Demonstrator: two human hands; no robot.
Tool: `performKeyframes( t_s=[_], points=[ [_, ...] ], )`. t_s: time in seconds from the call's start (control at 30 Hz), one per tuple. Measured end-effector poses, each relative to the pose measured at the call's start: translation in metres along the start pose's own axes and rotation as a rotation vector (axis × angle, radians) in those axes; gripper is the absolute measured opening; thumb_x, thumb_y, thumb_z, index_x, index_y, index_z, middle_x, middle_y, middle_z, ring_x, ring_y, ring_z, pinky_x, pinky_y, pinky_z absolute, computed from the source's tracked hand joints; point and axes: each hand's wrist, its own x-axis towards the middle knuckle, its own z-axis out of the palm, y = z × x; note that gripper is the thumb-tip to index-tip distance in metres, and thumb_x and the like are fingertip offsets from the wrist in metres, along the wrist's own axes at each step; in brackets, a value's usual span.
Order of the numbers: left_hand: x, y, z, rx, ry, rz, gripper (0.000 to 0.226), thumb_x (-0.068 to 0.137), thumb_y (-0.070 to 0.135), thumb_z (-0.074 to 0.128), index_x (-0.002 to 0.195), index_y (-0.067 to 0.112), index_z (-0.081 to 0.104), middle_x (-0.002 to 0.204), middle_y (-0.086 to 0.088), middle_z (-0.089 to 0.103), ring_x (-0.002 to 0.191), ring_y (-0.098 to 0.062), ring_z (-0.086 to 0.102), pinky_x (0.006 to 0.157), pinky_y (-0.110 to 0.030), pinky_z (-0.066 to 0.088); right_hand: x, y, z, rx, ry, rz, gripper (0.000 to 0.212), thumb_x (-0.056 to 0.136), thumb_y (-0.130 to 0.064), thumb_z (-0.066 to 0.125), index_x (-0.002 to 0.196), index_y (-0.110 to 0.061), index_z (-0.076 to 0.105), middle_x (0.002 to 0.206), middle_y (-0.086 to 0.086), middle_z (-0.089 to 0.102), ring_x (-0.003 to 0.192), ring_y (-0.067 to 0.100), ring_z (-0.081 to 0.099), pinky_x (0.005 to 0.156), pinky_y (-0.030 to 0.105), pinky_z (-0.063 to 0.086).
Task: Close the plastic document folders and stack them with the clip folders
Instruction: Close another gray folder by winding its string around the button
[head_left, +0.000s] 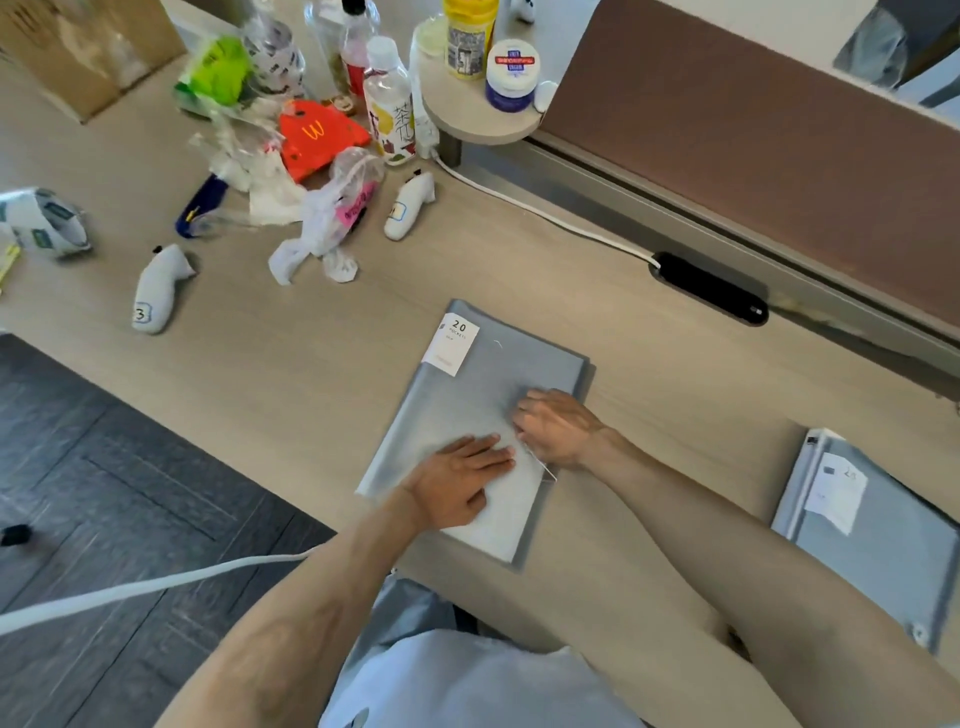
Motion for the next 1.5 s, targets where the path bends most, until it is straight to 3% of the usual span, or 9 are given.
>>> performKeyframes(
  t_s=[0.3, 0.37, 0.47, 0.73, 0.9, 1.03, 1.17, 1.33, 1.5],
  points=[
    [0.0, 0.001, -0.003, -0.008, -0.02, -0.01, 0.056, 0.074, 0.031, 0.04, 0.126, 0.024, 0.061, 0.135, 0.006, 0.058, 0.126, -0.019, 0.054, 0.1, -0.041, 0.047, -0.03, 0.01, 0.0, 0.187, 0.044, 0.192, 0.013, 0.09, -0.02, 0.056, 0.091, -0.01, 0.064, 0.095, 0.007, 0.064, 0.098, 0.023, 0.057, 0.09, 0.026, 0.036],
    [0.0, 0.001, -0.004, 0.0, -0.037, 0.001, 0.056, 0.074, 0.032, 0.04, 0.126, 0.025, 0.06, 0.135, 0.007, 0.058, 0.127, -0.018, 0.054, 0.1, -0.039, 0.047, -0.043, 0.003, 0.01, 0.188, 0.187, 0.163, 0.006, 0.079, -0.013, 0.068, 0.078, -0.013, 0.062, 0.08, 0.005, 0.062, 0.079, 0.025, 0.062, 0.073, 0.029, 0.048],
    [0.0, 0.001, -0.006, 0.02, -0.061, 0.009, 0.057, 0.072, 0.034, 0.04, 0.124, 0.026, 0.062, 0.133, 0.009, 0.059, 0.124, -0.016, 0.056, 0.097, -0.037, 0.05, -0.059, -0.003, 0.021, 0.153, 0.204, 0.11, 0.027, 0.065, -0.012, 0.076, 0.076, -0.022, 0.054, 0.073, -0.002, 0.057, 0.069, 0.02, 0.059, 0.054, 0.027, 0.044],
    [0.002, 0.001, -0.009, 0.007, -0.107, -0.01, 0.06, 0.07, 0.034, 0.042, 0.127, 0.025, 0.058, 0.136, 0.007, 0.057, 0.127, -0.018, 0.053, 0.1, -0.039, 0.046, -0.059, -0.019, 0.034, 0.295, 0.151, 0.284, 0.025, 0.069, 0.001, 0.063, 0.091, -0.011, 0.063, 0.094, 0.007, 0.061, 0.093, 0.029, 0.057, 0.077, 0.037, 0.048],
    [0.002, 0.002, -0.009, -0.015, -0.11, -0.017, 0.061, 0.07, 0.033, 0.042, 0.129, 0.023, 0.053, 0.137, 0.005, 0.056, 0.127, -0.02, 0.053, 0.098, -0.041, 0.048, -0.055, -0.023, 0.038, 0.277, 0.193, 0.316, 0.021, 0.068, 0.0, 0.065, 0.084, -0.012, 0.063, 0.088, 0.005, 0.061, 0.086, 0.027, 0.058, 0.072, 0.035, 0.049],
    [0.002, 0.003, -0.008, -0.014, -0.101, -0.023, 0.061, 0.069, 0.034, 0.041, 0.128, 0.023, 0.055, 0.136, 0.006, 0.057, 0.127, -0.019, 0.053, 0.098, -0.041, 0.048, -0.055, -0.03, 0.047, 0.249, 0.291, 0.357, 0.02, 0.064, -0.008, 0.074, 0.073, -0.02, 0.061, 0.075, -0.004, 0.059, 0.075, 0.018, 0.058, 0.064, 0.024, 0.042],
    [0.002, 0.001, -0.008, 0.007, -0.101, -0.006, 0.061, 0.069, 0.035, 0.04, 0.126, 0.025, 0.059, 0.135, 0.008, 0.058, 0.126, -0.018, 0.054, 0.097, -0.039, 0.048, -0.057, -0.033, 0.052, 0.333, 0.365, 0.41, 0.009, 0.084, -0.023, 0.062, 0.077, -0.018, 0.063, 0.077, -0.002, 0.062, 0.079, 0.02, 0.058, 0.072, 0.027, 0.043],
    [0.004, 0.0, -0.013, 0.02, -0.116, 0.007, 0.062, 0.066, 0.035, 0.039, 0.123, 0.025, 0.062, 0.132, 0.009, 0.06, 0.123, -0.016, 0.056, 0.094, -0.037, 0.05, -0.054, -0.037, 0.048, 0.591, 0.296, 0.628, 0.019, 0.088, -0.035, 0.058, 0.083, -0.019, 0.066, 0.091, -0.002, 0.065, 0.1, 0.016, 0.054, 0.087, 0.026, 0.038],
    [0.005, -0.002, -0.019, -0.01, -0.143, 0.031, 0.058, 0.068, 0.032, 0.039, 0.117, 0.021, 0.068, 0.126, 0.006, 0.065, 0.119, -0.017, 0.06, 0.097, -0.035, 0.048, -0.054, -0.035, 0.043, 0.709, 0.232, 0.77, 0.026, 0.082, -0.049, 0.061, 0.076, -0.023, 0.06, 0.09, -0.003, 0.064, 0.094, 0.016, 0.055, 0.084, 0.029, 0.044]
  ],
)
